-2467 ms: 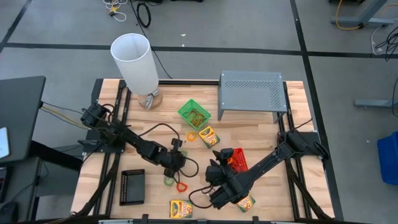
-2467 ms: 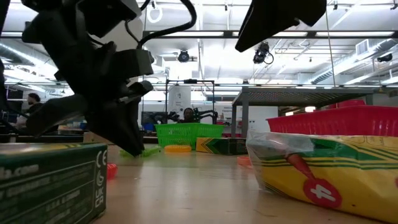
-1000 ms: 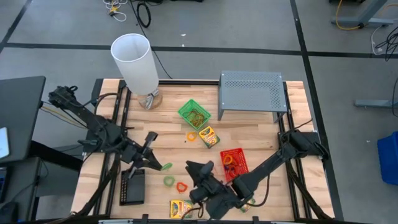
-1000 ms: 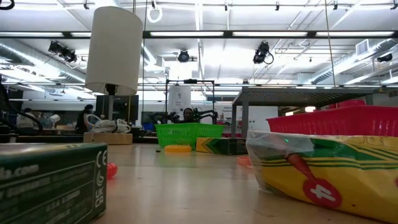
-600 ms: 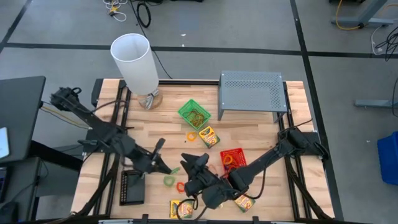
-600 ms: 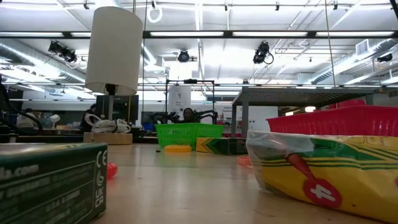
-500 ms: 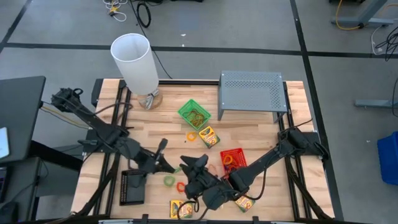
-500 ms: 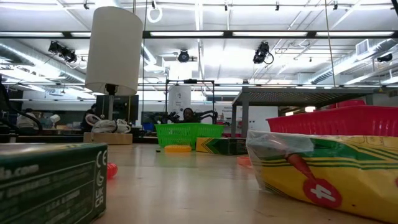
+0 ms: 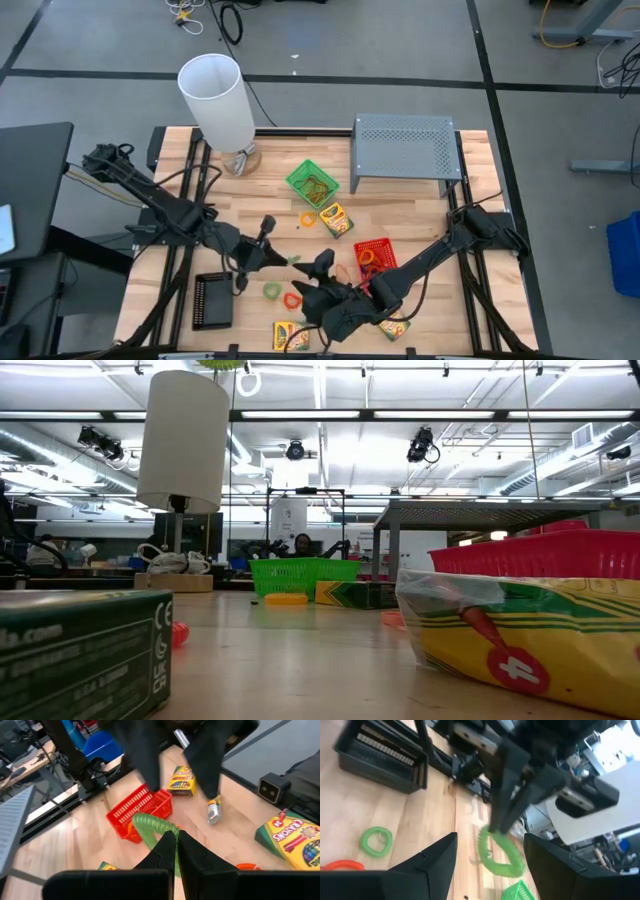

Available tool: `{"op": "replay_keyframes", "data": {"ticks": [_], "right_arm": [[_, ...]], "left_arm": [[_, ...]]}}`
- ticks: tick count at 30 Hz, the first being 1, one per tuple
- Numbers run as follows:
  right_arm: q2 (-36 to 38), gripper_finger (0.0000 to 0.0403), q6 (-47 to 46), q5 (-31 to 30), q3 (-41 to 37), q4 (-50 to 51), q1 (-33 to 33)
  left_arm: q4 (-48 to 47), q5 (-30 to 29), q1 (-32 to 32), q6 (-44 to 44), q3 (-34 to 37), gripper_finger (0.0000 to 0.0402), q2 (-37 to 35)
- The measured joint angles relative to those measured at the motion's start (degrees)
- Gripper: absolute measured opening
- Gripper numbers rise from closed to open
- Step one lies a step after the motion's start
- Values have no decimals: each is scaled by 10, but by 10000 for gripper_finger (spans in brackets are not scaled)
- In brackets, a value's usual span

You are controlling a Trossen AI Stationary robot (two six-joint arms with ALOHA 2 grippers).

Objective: Pick & Place Office Desk Supplies
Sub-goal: Put the green rubber band into the red bin

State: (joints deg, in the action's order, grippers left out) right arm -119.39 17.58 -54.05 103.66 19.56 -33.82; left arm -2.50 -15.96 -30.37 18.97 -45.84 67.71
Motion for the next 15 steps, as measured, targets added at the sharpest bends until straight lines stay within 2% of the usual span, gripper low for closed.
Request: {"op": "replay_keyframes", "data": {"ticks": [6,15], "right_arm": [[0,238,-25,7,0,16,12],[0,225,-84,92,0,66,39]], "left_arm": [[1,21,0,-7,0,8,19],[6,29,0,-10,0,8,40]]}}
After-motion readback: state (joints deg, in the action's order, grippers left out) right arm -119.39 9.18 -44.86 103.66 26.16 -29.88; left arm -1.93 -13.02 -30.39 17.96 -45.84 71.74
